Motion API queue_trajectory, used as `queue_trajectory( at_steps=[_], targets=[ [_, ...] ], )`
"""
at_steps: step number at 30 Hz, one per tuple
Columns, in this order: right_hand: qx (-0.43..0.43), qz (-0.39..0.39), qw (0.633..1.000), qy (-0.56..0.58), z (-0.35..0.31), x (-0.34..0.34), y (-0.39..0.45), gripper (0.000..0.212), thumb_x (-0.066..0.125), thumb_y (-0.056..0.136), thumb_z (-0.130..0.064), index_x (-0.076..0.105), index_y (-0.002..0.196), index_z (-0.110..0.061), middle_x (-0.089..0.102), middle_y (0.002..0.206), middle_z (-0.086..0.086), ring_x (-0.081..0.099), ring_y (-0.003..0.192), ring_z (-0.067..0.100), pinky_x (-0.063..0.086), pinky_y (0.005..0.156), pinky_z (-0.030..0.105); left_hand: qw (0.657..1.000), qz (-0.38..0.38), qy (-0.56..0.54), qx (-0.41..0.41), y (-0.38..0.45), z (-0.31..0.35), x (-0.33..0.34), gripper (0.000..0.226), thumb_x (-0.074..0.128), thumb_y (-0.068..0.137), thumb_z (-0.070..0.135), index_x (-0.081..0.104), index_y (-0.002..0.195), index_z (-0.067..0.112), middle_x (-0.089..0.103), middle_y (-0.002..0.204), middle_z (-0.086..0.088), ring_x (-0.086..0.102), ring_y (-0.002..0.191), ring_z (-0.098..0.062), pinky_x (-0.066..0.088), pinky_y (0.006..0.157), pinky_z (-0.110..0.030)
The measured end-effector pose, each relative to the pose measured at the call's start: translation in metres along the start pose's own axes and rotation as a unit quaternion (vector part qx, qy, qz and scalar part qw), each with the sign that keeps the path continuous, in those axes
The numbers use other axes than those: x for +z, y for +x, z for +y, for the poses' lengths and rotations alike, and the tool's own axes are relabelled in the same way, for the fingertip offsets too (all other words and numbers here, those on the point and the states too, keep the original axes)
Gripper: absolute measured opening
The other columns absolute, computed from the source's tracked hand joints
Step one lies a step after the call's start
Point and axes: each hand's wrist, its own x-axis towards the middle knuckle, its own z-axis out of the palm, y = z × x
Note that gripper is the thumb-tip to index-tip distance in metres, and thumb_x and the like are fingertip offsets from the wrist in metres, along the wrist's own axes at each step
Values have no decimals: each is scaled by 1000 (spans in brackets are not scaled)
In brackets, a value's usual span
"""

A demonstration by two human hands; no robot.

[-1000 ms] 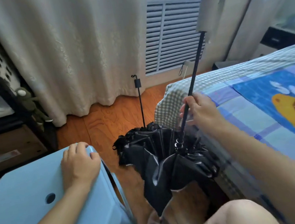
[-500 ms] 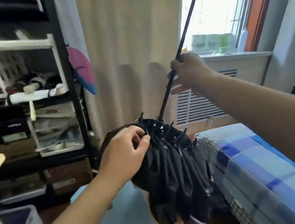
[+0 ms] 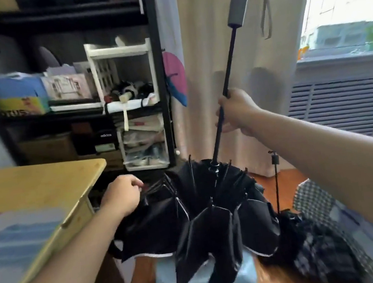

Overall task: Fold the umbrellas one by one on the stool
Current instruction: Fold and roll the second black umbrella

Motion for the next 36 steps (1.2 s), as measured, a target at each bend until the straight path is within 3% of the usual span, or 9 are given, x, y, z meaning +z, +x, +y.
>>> queue_trajectory(
  at_steps=[3, 9, 13, 15, 18, 21, 26, 31, 36],
  targets=[
    [-6, -6, 999, -34, 4, 11, 1, 20, 45, 106, -25, 56, 119, -14, 65, 108, 17, 69, 80, 33, 64, 70, 56, 990, 44, -102, 86, -5, 38, -4, 14, 63, 98, 20, 73, 106, 25, 70, 102, 6, 65, 98, -17, 45, 81, -26],
    [-46, -43, 989, -132, -10, 25, 1, 19, 55, 105, -29, 60, 107, -11, 68, 104, 14, 72, 88, 28, 65, 74, 46, 964, -115, -175, 165, -16, 137, 47, 35, 55, 105, 30, 57, 137, 15, 63, 121, 3, 58, 112, -15, 40, 94, -24],
    [-68, -68, 962, -254, -33, -5, 1, 37, 56, 103, -39, 62, 115, -4, 71, 113, 19, 73, 98, 35, 61, 88, 51, 971, -89, -140, 170, -2, 143, 62, 18, 46, 107, 22, 64, 108, 22, 70, 110, -4, 66, 100, -26, 54, 93, -44],
    [-113, 44, 973, -196, -57, -37, -3, 47, 58, 96, -51, 57, 124, -13, 68, 119, 12, 70, 97, 30, 60, 86, 47, 967, -100, -145, 184, 1, 137, 66, 19, 46, 107, 20, 61, 96, 24, 70, 98, -2, 67, 91, -24, 55, 91, -48],
    [-254, 188, 933, -175, -106, -79, -10, 64, 54, 96, -59, 43, 146, -22, 52, 139, 4, 56, 112, 20, 47, 93, 34, 960, -107, -159, 205, -4, 132, 68, 20, 44, 107, 21, 58, 94, 24, 71, 97, -1, 66, 91, -23, 54, 91, -45],
    [-304, 93, 939, -130, -151, -95, -1, 66, 53, 98, -55, 35, 155, -28, 51, 139, 3, 58, 117, 20, 50, 101, 39, 956, -118, -162, 216, -8, 131, 69, 21, 43, 108, 22, 57, 93, 26, 70, 97, -2, 64, 87, -21, 51, 82, -38],
    [-321, -3, 913, -253, -188, -87, 15, 23, 57, 101, -35, 68, 111, -19, 65, 104, 5, 58, 85, 20, 52, 71, 29, 950, -146, -160, 224, -8, 134, 66, 20, 41, 108, 24, 54, 93, 29, 70, 96, -3, 65, 86, -25, 51, 78, -39],
    [-291, 33, 856, -426, -209, -84, 17, 39, 51, 96, -29, 67, 96, 7, 49, 75, 10, 44, 80, 27, 39, 66, 33, 941, -203, -148, 225, -2, 130, 61, 15, 46, 106, 27, 55, 97, 20, 60, 82, -1, 48, 62, -12, 38, 58, -25],
    [-336, 28, 842, -421, -211, -63, -6, 31, 46, 100, -23, 63, 96, 2, 45, 72, 3, 46, 79, 29, 35, 48, 17, 942, -196, -181, 203, -2, 113, 70, 6, 68, 95, 25, 71, 99, 29, 71, 85, 9, 63, 74, 5, 44, 69, -8]
  ],
)
